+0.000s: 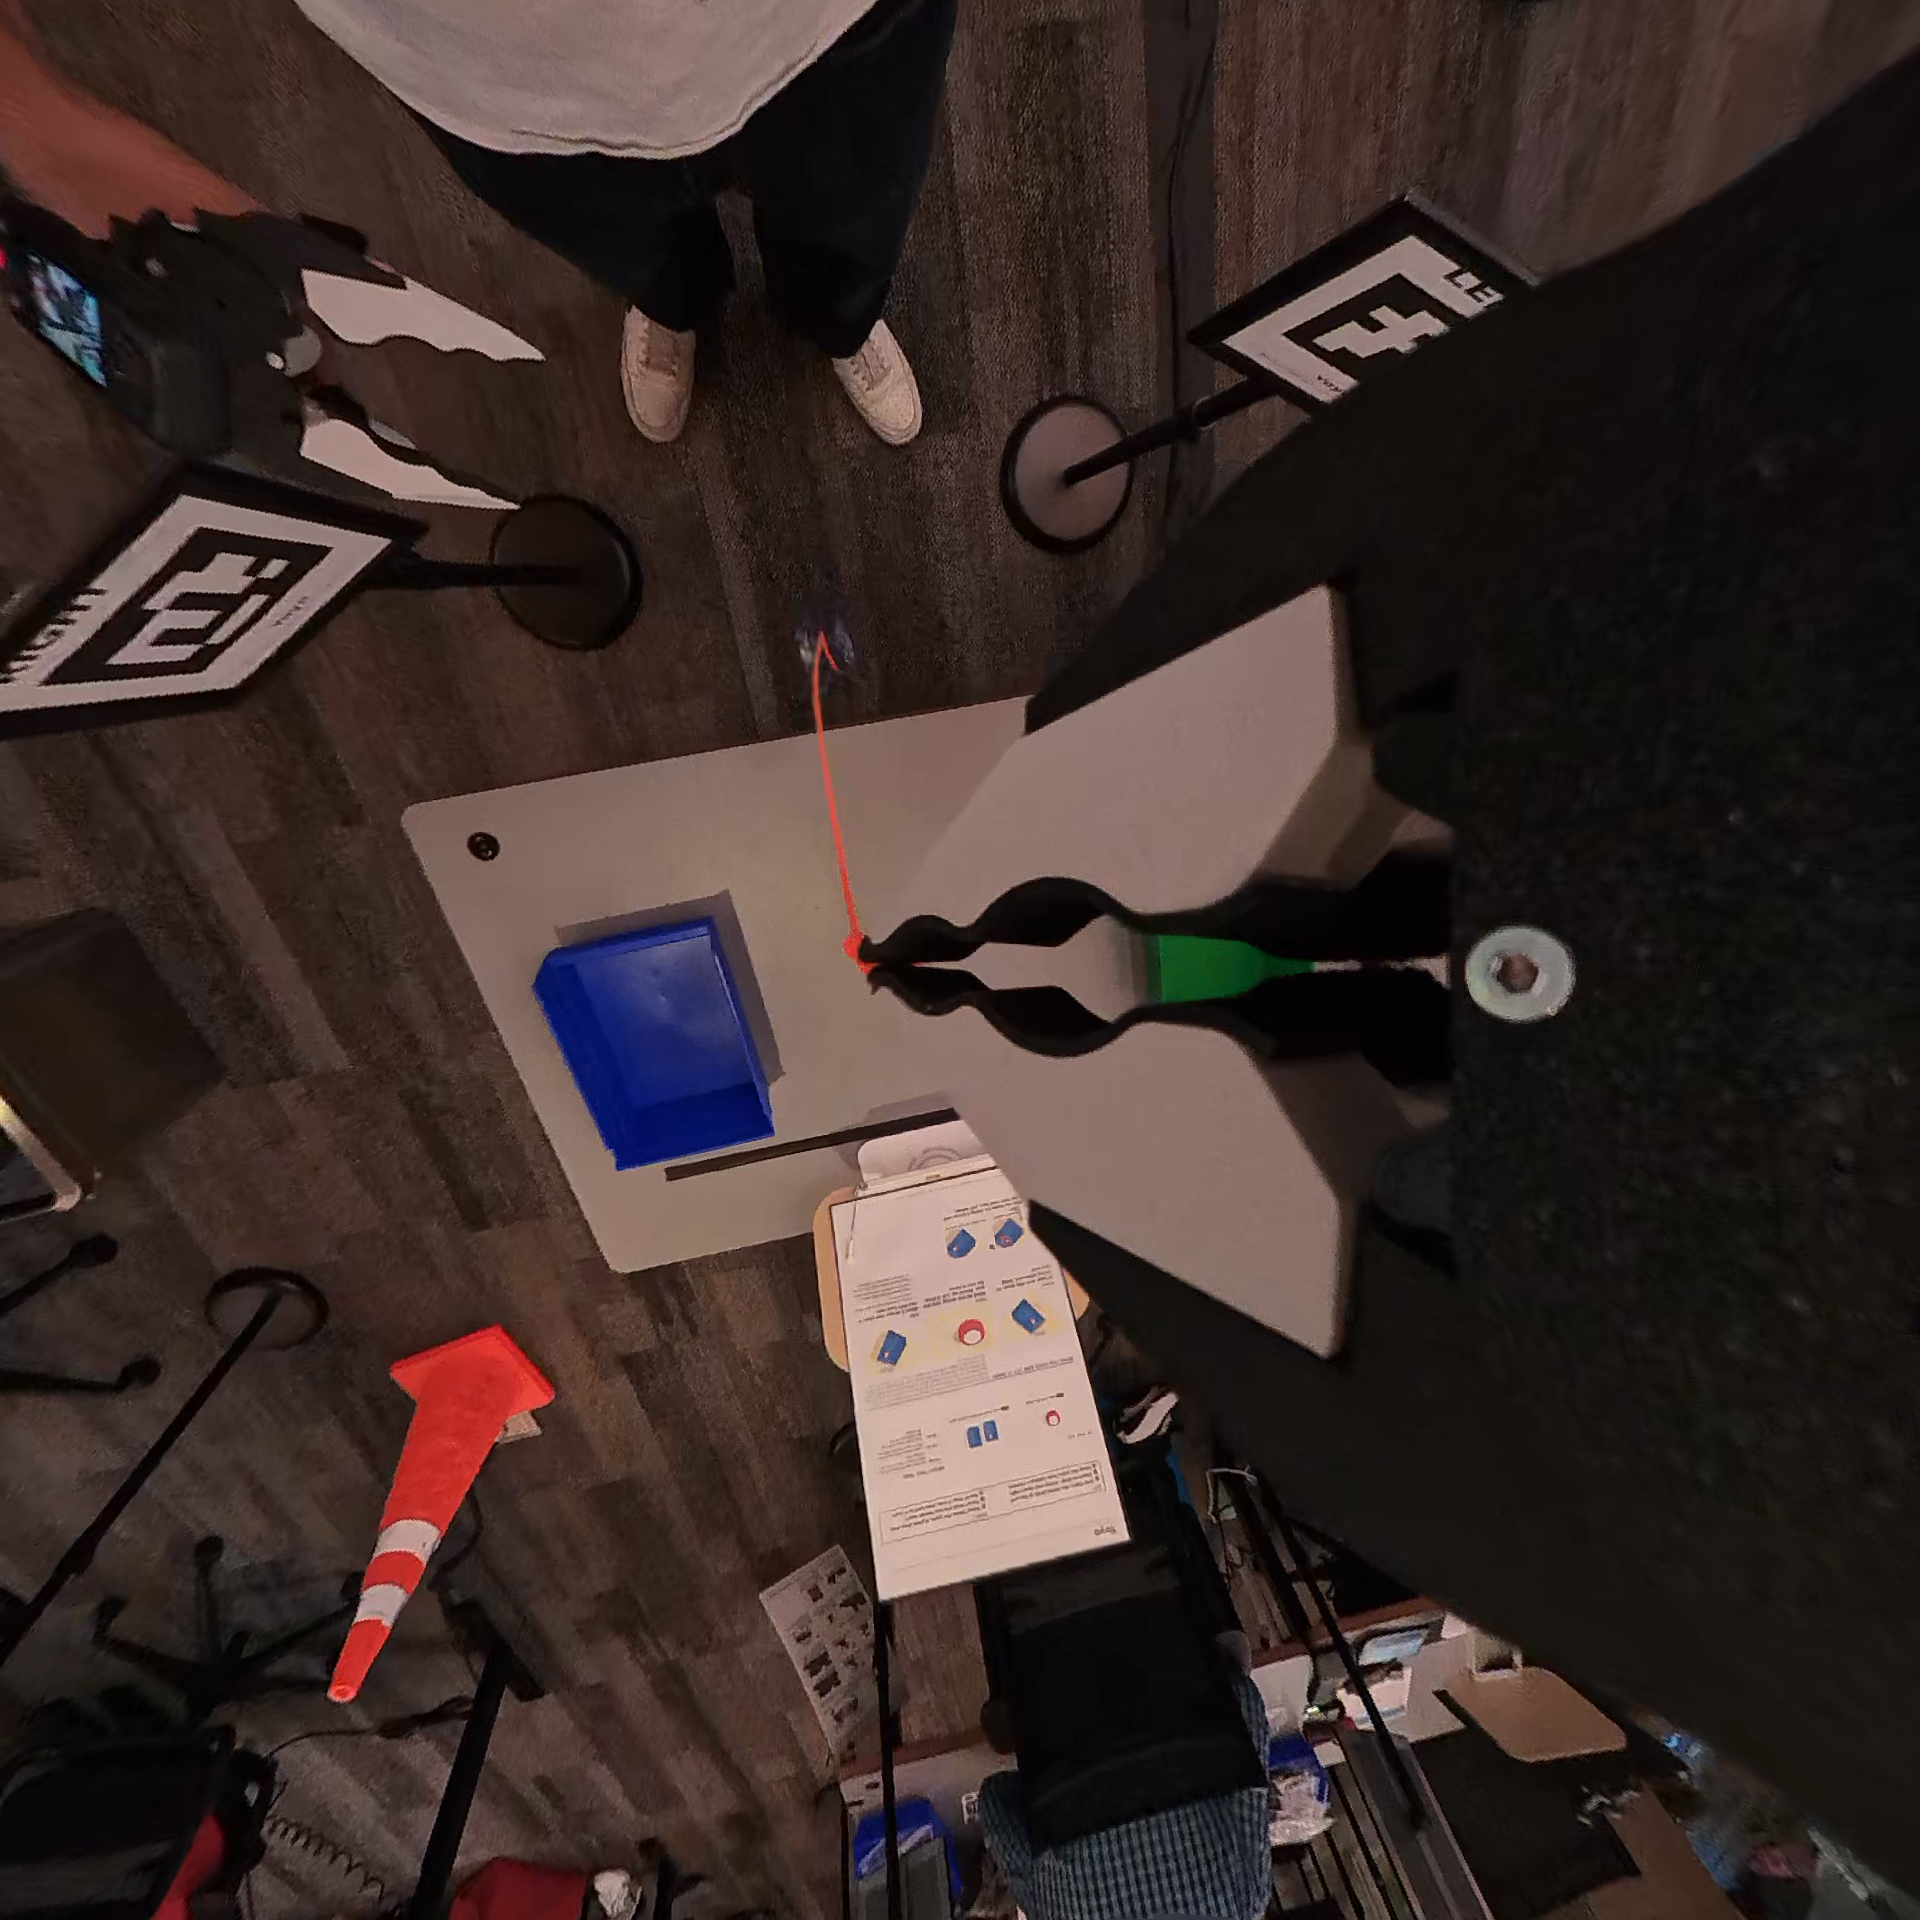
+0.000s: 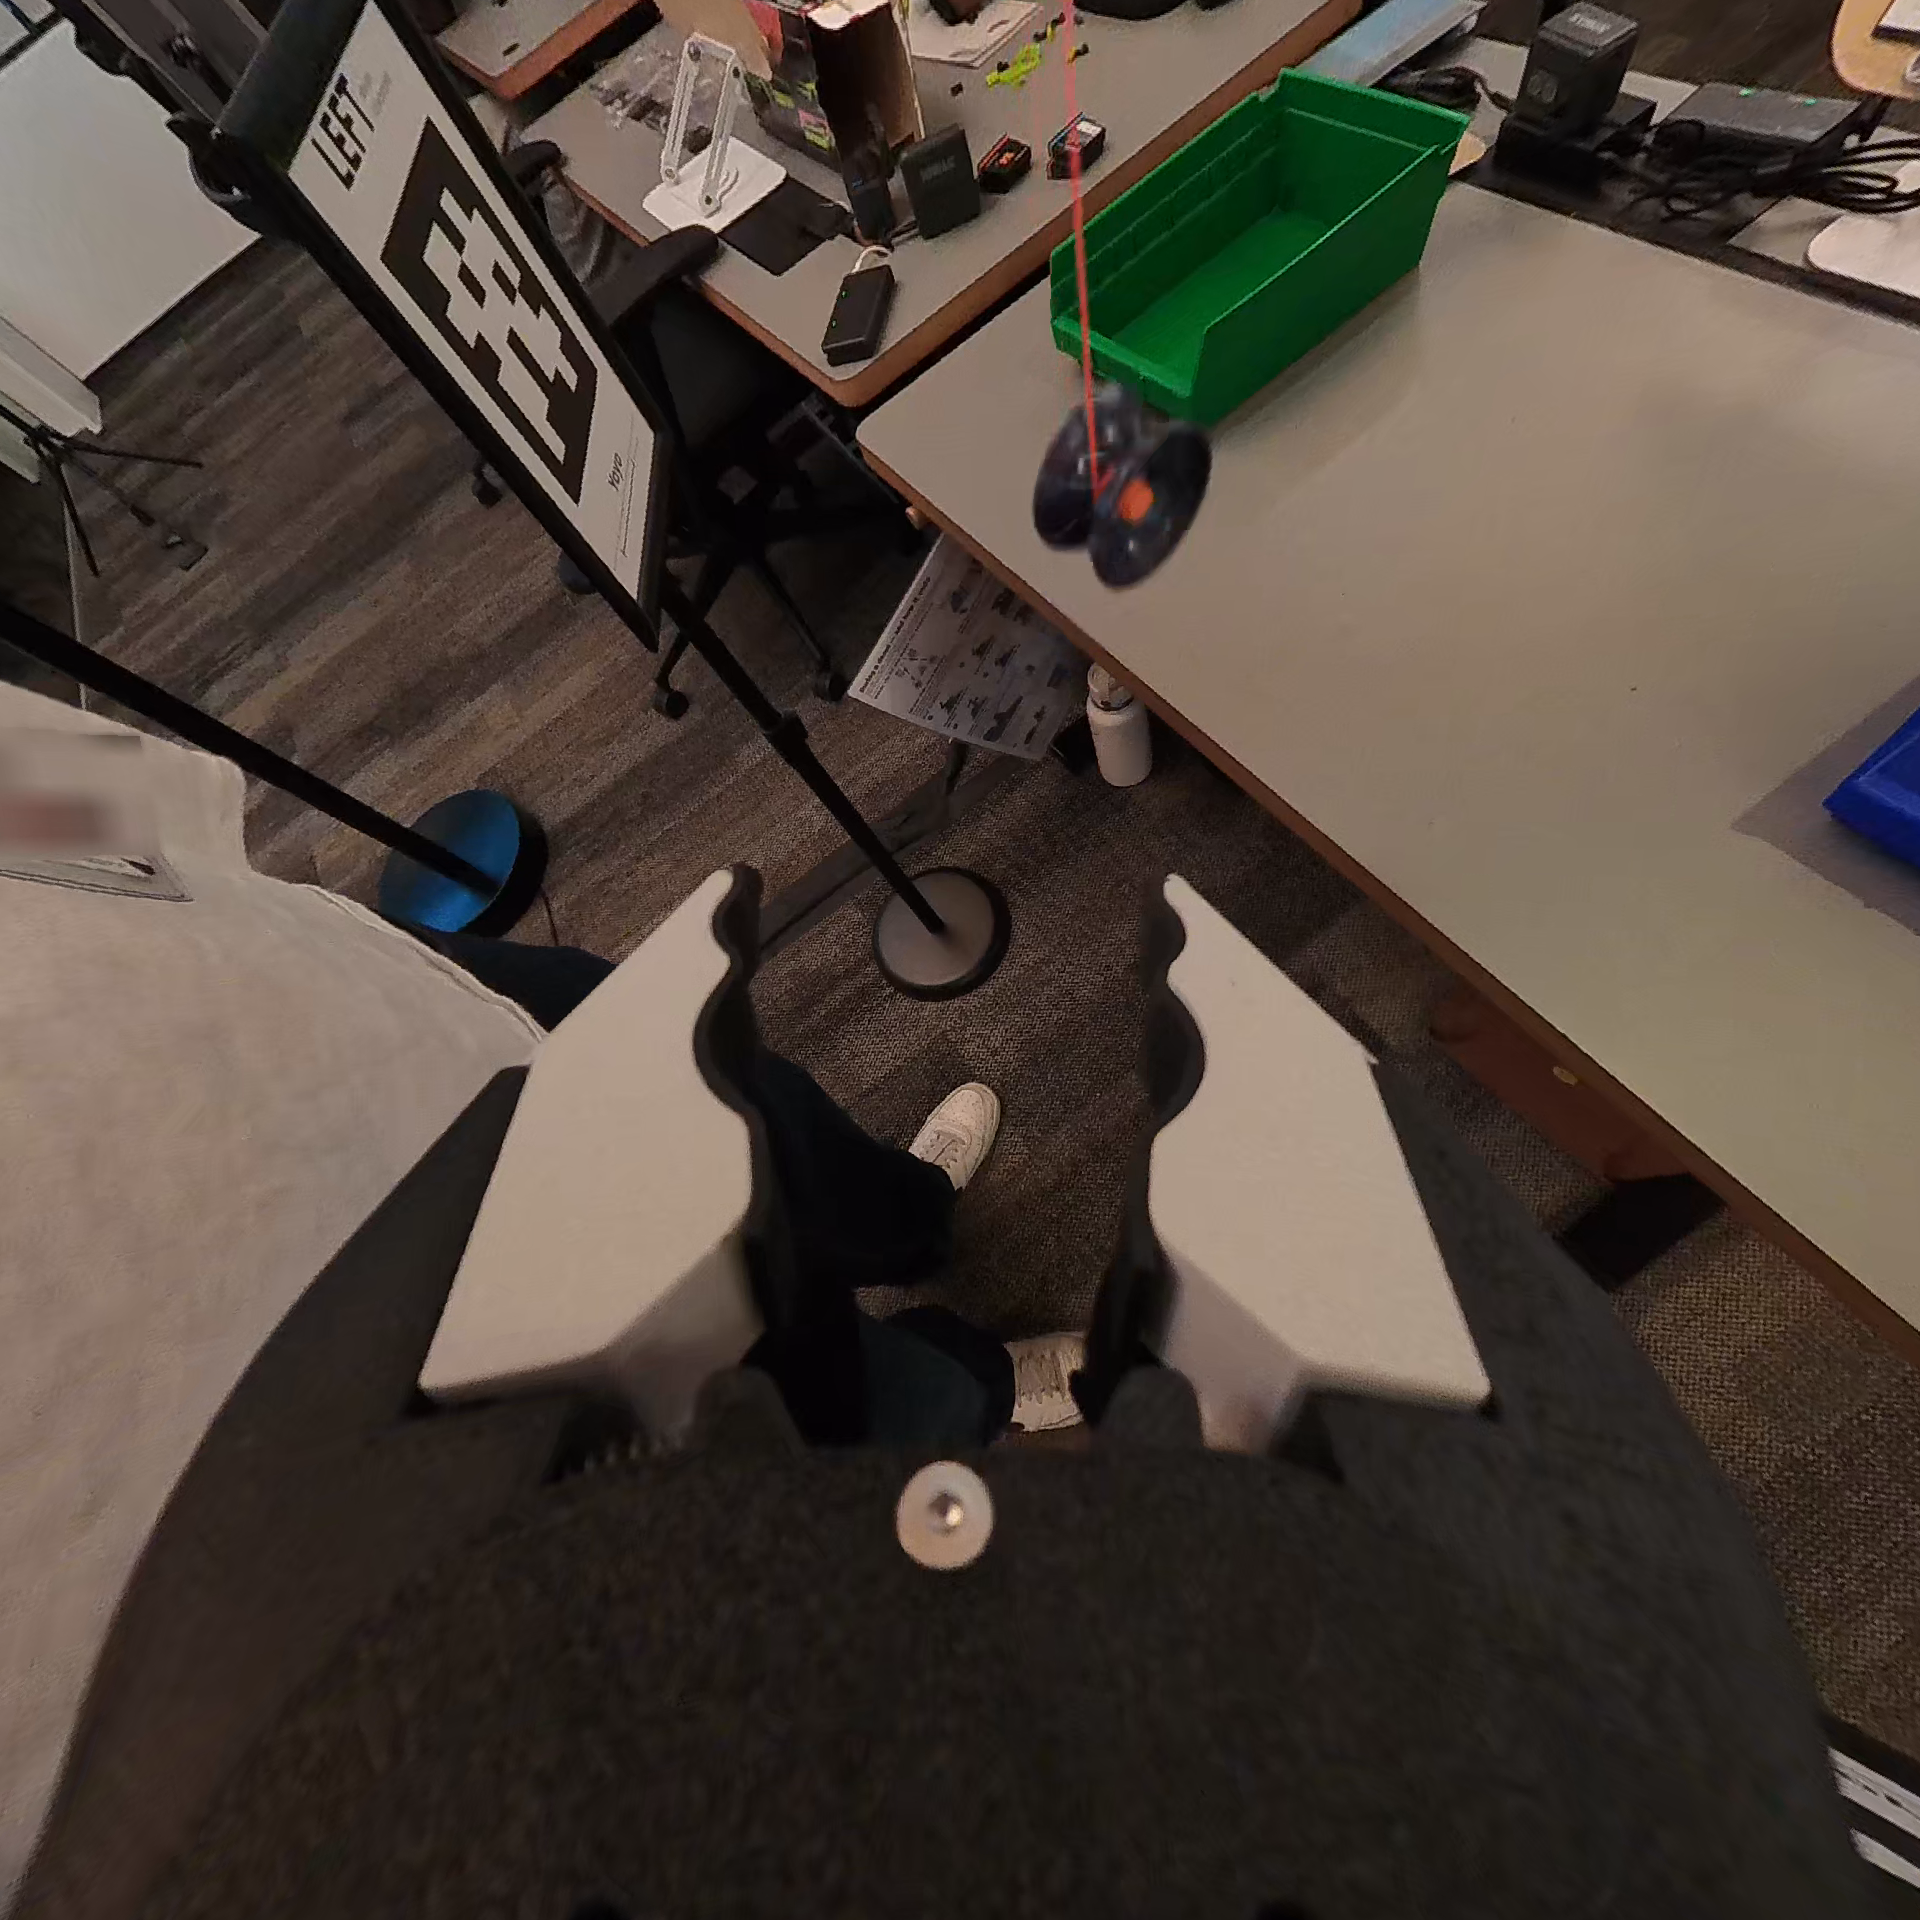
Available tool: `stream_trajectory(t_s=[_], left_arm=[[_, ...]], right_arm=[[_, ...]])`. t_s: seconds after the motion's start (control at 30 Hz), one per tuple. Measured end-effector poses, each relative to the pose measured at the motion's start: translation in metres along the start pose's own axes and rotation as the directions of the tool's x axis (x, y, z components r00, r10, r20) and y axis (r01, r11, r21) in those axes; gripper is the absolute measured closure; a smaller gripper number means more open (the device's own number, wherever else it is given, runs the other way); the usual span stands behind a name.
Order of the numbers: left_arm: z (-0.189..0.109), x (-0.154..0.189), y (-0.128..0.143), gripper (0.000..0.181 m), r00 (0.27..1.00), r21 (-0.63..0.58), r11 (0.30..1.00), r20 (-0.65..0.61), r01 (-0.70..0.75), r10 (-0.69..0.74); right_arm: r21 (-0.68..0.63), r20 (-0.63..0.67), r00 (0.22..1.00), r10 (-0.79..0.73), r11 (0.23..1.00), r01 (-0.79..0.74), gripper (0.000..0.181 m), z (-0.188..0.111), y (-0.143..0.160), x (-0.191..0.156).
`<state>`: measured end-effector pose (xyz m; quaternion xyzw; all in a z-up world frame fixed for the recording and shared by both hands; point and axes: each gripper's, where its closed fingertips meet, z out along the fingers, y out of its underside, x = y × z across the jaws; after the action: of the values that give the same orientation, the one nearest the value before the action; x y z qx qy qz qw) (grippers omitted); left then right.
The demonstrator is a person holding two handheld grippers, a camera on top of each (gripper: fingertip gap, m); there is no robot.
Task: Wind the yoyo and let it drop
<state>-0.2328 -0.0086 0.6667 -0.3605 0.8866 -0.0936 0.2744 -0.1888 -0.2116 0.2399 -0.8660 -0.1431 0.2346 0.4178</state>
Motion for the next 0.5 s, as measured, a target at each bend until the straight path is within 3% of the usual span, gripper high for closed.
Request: stream_trajectory(t_s=[0.5], left_arm=[[-0.020,-0.018,-0.019,0.181,0.998,0.013,0.999,0.040,-0.038,0.038]], right_arm=[[0.027,0.003,1.000,0.030,0.999,-0.030,0.108,-0.004,-0.003,0.004]])
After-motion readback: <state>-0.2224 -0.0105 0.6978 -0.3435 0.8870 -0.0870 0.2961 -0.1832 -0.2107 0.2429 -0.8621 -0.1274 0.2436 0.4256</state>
